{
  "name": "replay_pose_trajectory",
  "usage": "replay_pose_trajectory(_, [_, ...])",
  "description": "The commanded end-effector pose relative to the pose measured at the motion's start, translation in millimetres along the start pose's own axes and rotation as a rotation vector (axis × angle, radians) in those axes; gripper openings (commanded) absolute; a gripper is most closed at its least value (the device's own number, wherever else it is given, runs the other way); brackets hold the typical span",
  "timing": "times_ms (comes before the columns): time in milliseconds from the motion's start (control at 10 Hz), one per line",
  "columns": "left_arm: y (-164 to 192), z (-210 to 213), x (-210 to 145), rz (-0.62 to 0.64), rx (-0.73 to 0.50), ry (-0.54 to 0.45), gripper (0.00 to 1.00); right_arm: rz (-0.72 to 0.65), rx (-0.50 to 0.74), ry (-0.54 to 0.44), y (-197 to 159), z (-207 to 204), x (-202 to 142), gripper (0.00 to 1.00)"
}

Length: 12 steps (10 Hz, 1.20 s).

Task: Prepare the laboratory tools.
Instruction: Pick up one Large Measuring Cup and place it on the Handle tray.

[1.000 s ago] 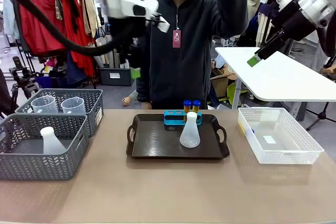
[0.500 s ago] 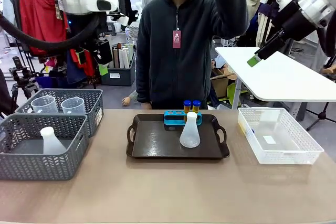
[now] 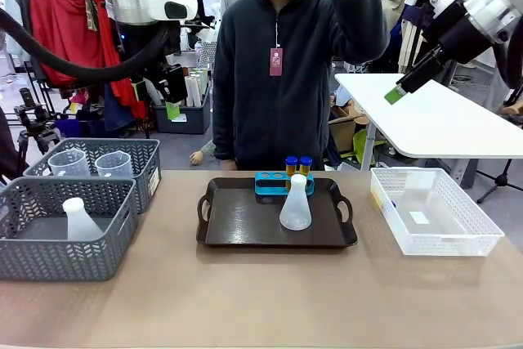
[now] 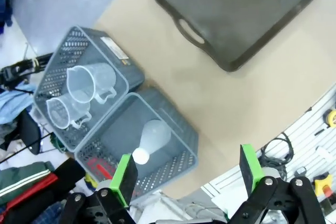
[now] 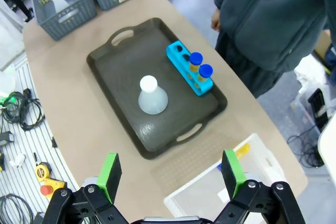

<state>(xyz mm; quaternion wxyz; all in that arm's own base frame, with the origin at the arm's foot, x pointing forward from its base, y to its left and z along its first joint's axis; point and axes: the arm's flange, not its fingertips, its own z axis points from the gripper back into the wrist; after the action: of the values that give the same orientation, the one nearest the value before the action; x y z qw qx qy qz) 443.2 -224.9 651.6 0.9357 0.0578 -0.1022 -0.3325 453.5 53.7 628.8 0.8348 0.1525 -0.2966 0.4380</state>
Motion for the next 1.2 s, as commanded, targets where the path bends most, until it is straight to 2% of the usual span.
replay_pose_trajectory(0, [30.9, -21.4, -2.5, 0.185, 0.008, 0.019, 1.0, 0.002, 0.012, -0.014, 0.2, 1.2, 0.0, 1.0])
replay_pose_trajectory(400, [103.7, -76.5, -0.8, 0.361, -0.081, 0.063, 1.0, 0.002, 0.012, -0.014, 0.2, 1.2, 0.0, 1.0])
replay_pose_trajectory(600, [135.4, -103.8, 10.1, 0.486, -0.061, 0.041, 1.0, 0.002, 0.012, -0.014, 0.2, 1.2, 0.0, 1.0])
replay_pose_trajectory(700, [151.0, -118.3, 18.0, 0.547, -0.077, 0.061, 1.0, 0.002, 0.012, -0.014, 0.2, 1.2, 0.0, 1.0])
replay_pose_trajectory(900, [168.2, -142.7, 24.5, 0.612, -0.113, 0.11, 1.0, 0.002, 0.012, -0.014, 0.2, 1.2, 0.0, 1.0])
replay_pose_trajectory(1100, [185.4, -161.5, 7.9, 0.689, -0.094, 0.12, 1.0, 0.002, 0.012, -0.014, 0.2, 1.2, 0.0, 1.0])
